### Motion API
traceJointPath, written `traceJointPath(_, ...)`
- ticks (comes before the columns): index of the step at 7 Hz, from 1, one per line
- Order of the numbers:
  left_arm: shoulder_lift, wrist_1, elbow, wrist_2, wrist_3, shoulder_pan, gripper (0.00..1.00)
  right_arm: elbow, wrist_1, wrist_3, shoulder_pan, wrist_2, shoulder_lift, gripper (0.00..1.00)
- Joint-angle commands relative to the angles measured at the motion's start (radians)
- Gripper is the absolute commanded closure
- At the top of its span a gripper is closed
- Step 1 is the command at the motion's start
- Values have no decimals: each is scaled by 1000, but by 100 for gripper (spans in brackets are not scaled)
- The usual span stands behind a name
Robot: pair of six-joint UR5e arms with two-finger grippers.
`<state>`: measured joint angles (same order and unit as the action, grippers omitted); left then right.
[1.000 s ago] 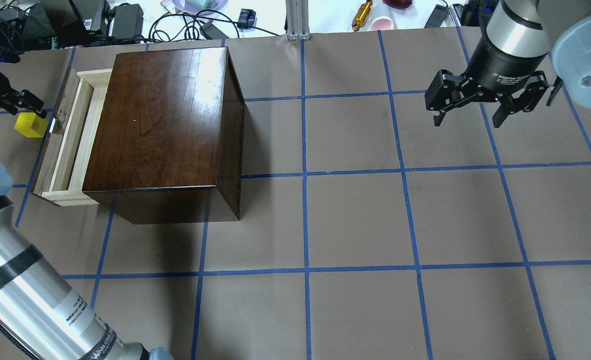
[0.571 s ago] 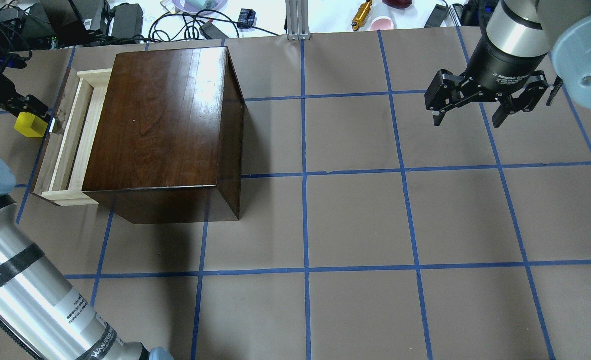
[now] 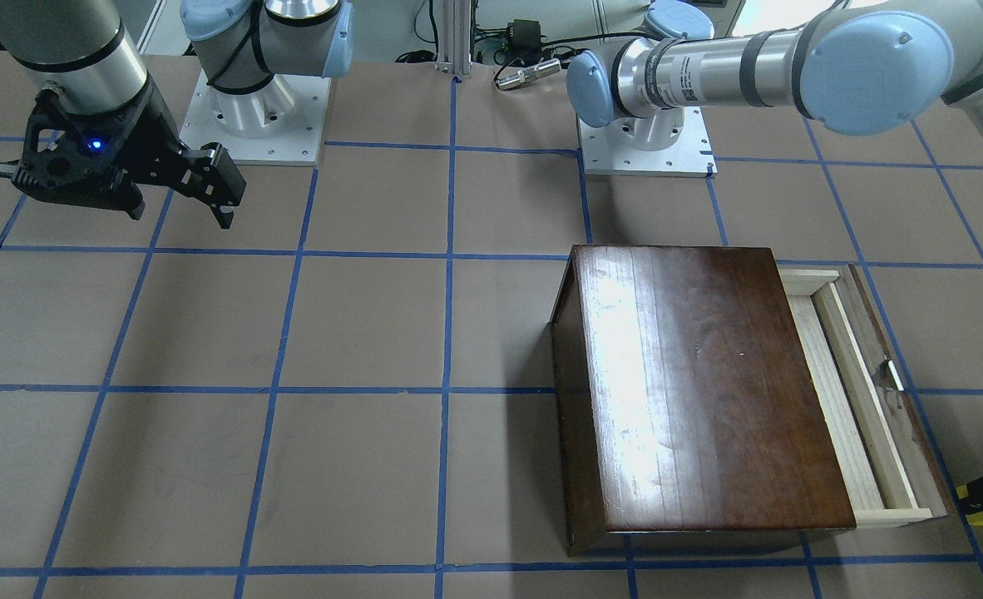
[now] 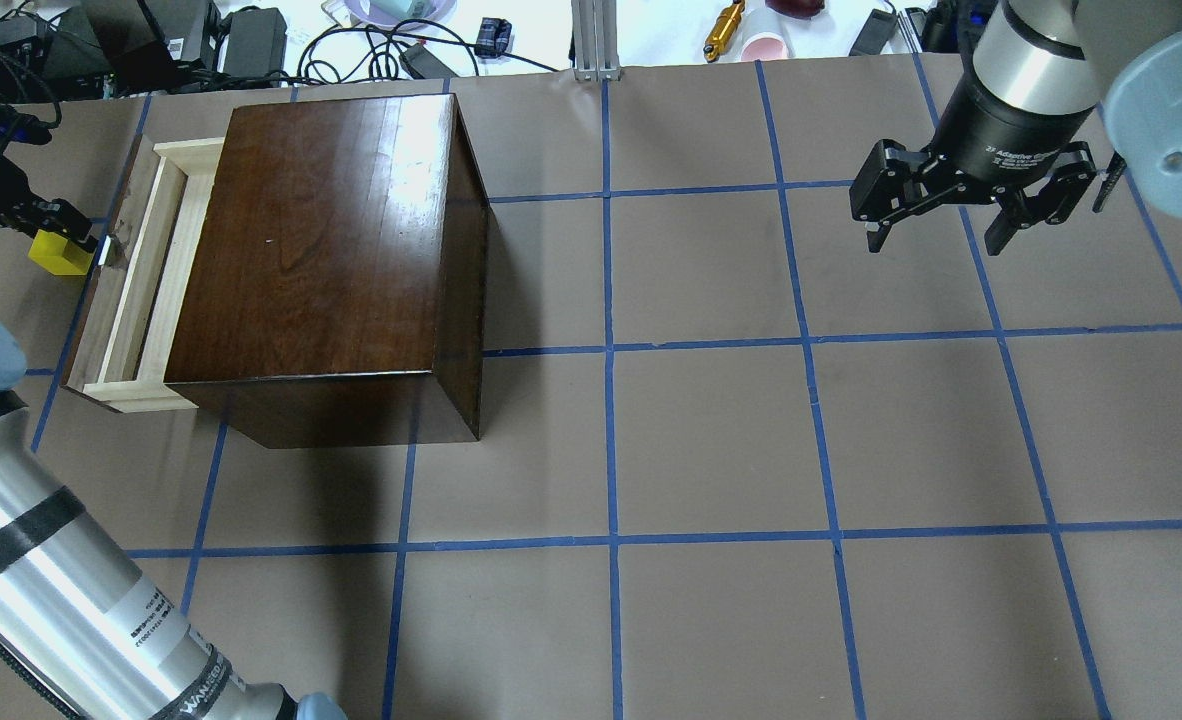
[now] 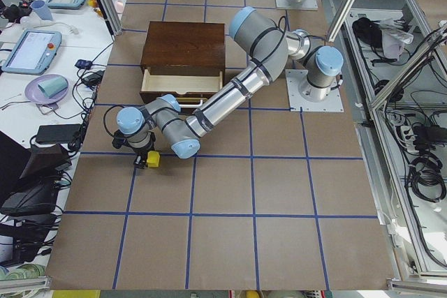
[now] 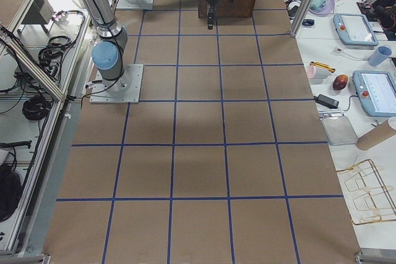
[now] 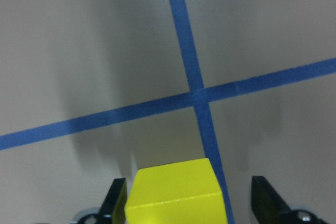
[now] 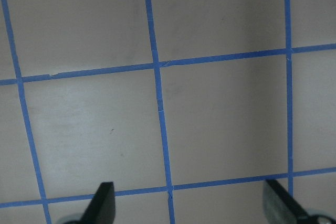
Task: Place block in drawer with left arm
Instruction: 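Close the left gripper on the yellow cube and lift it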
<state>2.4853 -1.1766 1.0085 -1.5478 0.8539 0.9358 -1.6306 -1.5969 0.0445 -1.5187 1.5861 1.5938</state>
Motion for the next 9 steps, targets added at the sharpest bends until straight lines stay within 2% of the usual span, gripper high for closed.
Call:
traceJointPath(1, 0, 0, 1, 0, -9, -2, 41, 0, 0, 0, 0, 0, 0, 0)
traceJointPath(2, -5, -2, 1, -2, -12, -2, 53, 0, 0, 0, 0, 0, 0, 0)
traceJointPath(3, -8, -2, 2, -3, -13, -2, 58, 0, 0, 0, 0, 0, 0, 0)
traceJointPath(6, -78, -55, 16, -8, -30, -2, 58, 0, 0, 0, 0, 0, 0, 0)
traceJointPath(9, -234, -121, 143, -9, -76, -5, 58, 0, 0, 0, 0, 0, 0, 0)
